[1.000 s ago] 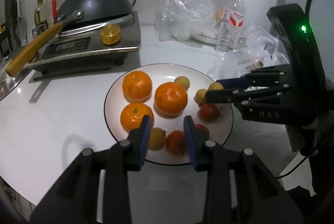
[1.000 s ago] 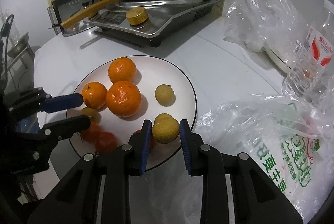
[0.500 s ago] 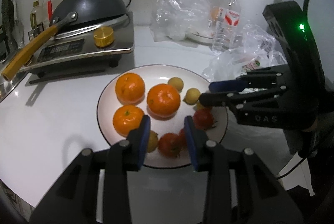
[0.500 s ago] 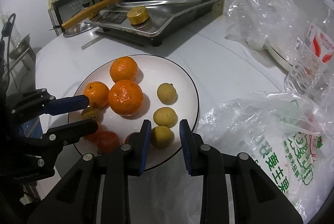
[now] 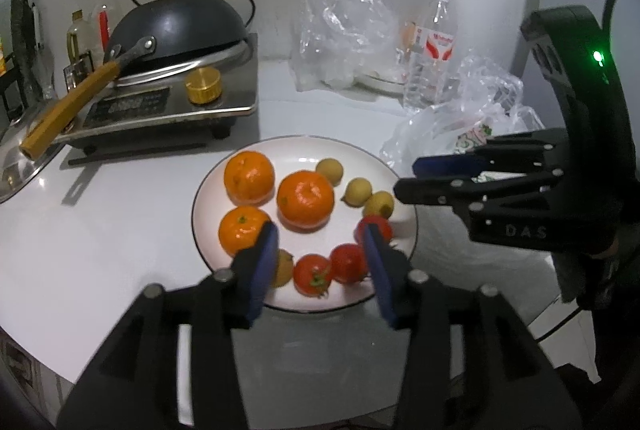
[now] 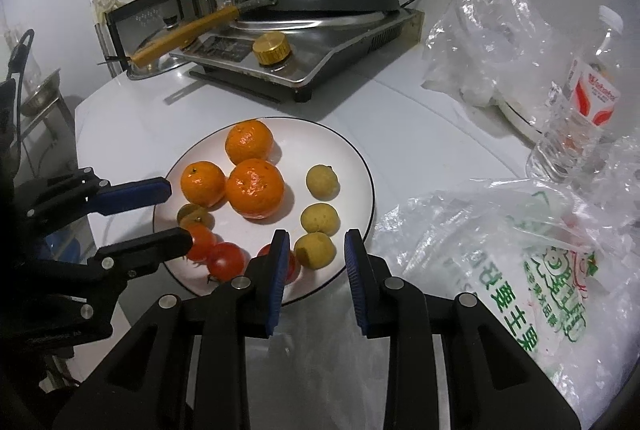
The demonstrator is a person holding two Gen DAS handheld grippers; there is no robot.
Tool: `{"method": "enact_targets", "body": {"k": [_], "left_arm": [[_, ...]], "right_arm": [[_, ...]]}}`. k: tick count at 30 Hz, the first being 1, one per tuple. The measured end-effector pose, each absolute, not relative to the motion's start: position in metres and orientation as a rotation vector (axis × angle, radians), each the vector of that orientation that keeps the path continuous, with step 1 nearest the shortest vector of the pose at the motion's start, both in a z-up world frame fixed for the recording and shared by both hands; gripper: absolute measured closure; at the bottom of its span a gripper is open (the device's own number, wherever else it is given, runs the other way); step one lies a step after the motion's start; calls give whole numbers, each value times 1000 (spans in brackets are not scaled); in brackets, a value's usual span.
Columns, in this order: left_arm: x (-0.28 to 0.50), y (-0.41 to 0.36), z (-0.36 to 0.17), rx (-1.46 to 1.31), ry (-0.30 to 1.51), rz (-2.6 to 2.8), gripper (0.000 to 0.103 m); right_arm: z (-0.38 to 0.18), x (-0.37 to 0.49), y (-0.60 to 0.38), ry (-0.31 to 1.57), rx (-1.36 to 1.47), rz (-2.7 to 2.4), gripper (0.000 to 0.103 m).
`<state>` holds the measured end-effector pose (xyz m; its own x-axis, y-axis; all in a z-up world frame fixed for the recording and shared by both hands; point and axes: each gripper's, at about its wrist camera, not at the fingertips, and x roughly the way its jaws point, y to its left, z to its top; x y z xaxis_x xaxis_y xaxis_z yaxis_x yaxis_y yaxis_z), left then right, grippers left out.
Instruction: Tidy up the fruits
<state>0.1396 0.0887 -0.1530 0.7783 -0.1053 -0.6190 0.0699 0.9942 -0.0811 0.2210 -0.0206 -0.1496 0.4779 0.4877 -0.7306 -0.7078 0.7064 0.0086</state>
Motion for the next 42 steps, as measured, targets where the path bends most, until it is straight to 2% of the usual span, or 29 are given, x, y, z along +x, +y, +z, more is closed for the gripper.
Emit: {"method": "enact_targets", "body": {"k": [4, 8, 11, 13, 18, 20, 22, 31, 35, 38, 42], "left_arm": [[133, 83, -146, -47, 655, -91, 53], [127, 77, -138, -39, 638, -85, 53], [122, 72, -132, -34, 623, -81, 49], [118, 68, -127, -36, 608, -82, 35], [107, 62, -114, -34, 575, -83, 28], [102, 60, -108, -34, 559, -81, 21], [98, 58, -100, -37, 541, -80, 14], [85, 50, -64, -33, 480, -47, 12], [78, 44, -47, -9, 439, -38, 12], [72, 39, -33, 5, 404, -31, 12], [66, 35, -15, 8, 355, -27, 4]], "right_arm": [[-141, 212, -30, 762, -303, 734, 71], [-133, 204, -40, 744, -292, 723, 65], [-126, 197, -48, 725, -283, 713, 65], [-121, 191, -54, 710, -276, 705, 64], [-108, 179, -68, 676, -259, 684, 64], [-101, 174, -74, 660, -253, 671, 55], [-94, 168, -81, 639, -241, 659, 53], [-57, 147, -108, 543, -214, 610, 50], [-39, 140, -118, 493, -201, 586, 42], [-25, 133, -126, 454, -189, 573, 40], [-10, 124, -135, 411, -184, 556, 39]]}}
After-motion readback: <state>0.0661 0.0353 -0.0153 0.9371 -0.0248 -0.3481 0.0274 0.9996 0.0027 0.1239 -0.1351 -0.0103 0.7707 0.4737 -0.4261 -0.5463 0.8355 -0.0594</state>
